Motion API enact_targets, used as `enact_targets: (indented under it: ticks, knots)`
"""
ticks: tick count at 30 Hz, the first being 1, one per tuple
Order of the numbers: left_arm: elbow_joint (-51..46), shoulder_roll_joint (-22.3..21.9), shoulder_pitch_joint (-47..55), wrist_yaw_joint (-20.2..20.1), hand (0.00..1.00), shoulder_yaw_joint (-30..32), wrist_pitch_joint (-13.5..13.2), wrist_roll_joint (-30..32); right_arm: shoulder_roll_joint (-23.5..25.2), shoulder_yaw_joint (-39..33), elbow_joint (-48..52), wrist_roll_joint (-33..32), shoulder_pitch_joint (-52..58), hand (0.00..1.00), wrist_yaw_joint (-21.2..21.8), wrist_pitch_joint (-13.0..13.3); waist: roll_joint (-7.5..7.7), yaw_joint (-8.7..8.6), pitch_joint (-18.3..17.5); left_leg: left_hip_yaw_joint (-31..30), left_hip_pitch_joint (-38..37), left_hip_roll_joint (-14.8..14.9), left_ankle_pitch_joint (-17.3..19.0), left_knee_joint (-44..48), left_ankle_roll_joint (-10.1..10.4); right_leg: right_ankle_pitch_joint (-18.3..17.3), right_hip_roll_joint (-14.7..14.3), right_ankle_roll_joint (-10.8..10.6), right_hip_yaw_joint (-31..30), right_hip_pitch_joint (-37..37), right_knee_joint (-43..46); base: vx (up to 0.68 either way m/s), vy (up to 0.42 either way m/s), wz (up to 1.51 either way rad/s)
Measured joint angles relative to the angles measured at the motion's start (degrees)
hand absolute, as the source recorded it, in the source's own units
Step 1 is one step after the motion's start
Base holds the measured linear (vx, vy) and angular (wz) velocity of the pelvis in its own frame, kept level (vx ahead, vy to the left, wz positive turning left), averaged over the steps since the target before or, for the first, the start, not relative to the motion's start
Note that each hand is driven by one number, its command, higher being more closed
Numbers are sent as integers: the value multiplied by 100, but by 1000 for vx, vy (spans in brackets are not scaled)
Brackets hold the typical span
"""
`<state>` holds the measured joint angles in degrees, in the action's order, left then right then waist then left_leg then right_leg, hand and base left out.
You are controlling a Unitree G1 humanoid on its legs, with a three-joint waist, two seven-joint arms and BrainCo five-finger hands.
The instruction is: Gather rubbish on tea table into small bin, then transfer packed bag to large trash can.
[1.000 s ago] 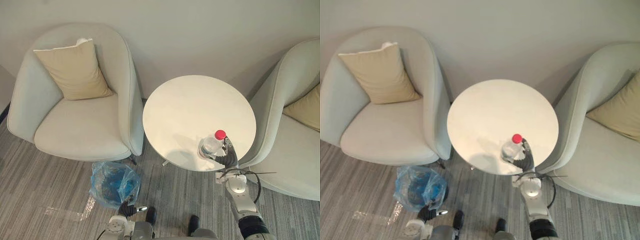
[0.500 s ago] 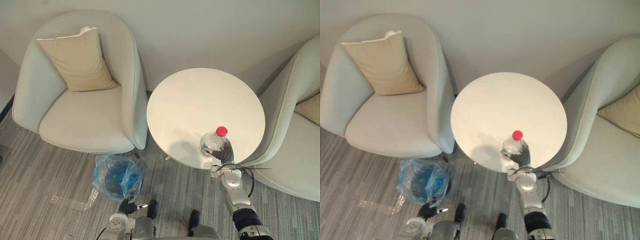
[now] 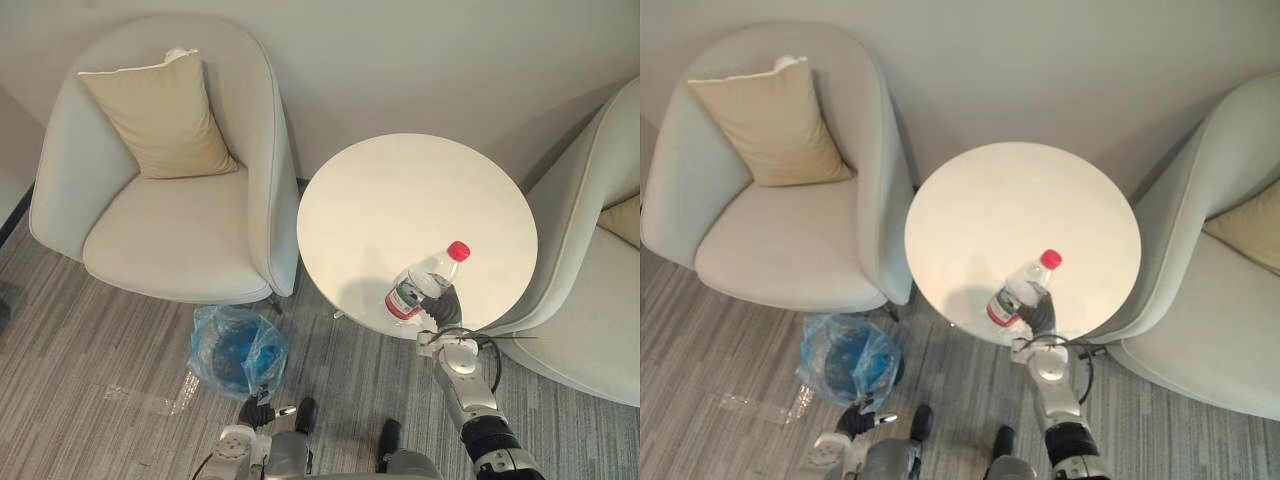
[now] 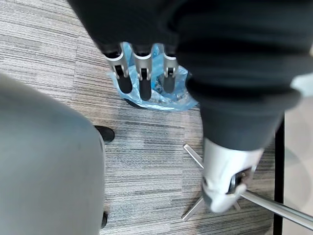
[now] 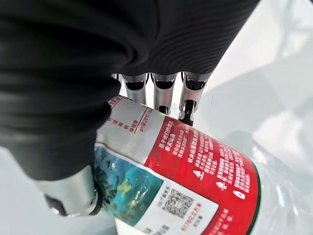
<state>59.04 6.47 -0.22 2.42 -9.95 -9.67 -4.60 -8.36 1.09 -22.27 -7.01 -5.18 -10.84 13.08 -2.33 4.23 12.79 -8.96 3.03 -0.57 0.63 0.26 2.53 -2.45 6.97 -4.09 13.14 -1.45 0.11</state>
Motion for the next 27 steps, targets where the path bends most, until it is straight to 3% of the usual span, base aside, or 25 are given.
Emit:
enact_targets:
  ticks: [6, 15, 27]
  knots:
    - [16, 22, 13, -31, 0, -13, 34, 51, 113, 24, 972, 12, 777, 100, 245, 49, 43, -107, -32, 170, -142, 25, 7, -14, 3, 5, -8, -19, -193, -44, 4, -47, 12, -16]
    - [234, 124, 34, -37, 0, -128, 36, 122, 159, 387, 1775, 261, 1452, 100, 629, 61, 261, -218, -365, 423, -240, 85, 25, -18, 27, 151, -61, -24, -460, -44, -161, -31, 7, -15]
    - [466, 124, 44, -30, 0, -372, 34, 123, 102, 880, 2165, 931, 1912, 100, 784, 67, 228, -362, -611, 624, -486, 137, 58, -16, 76, 343, -112, -13, -638, -304, -415, -33, 0, -10]
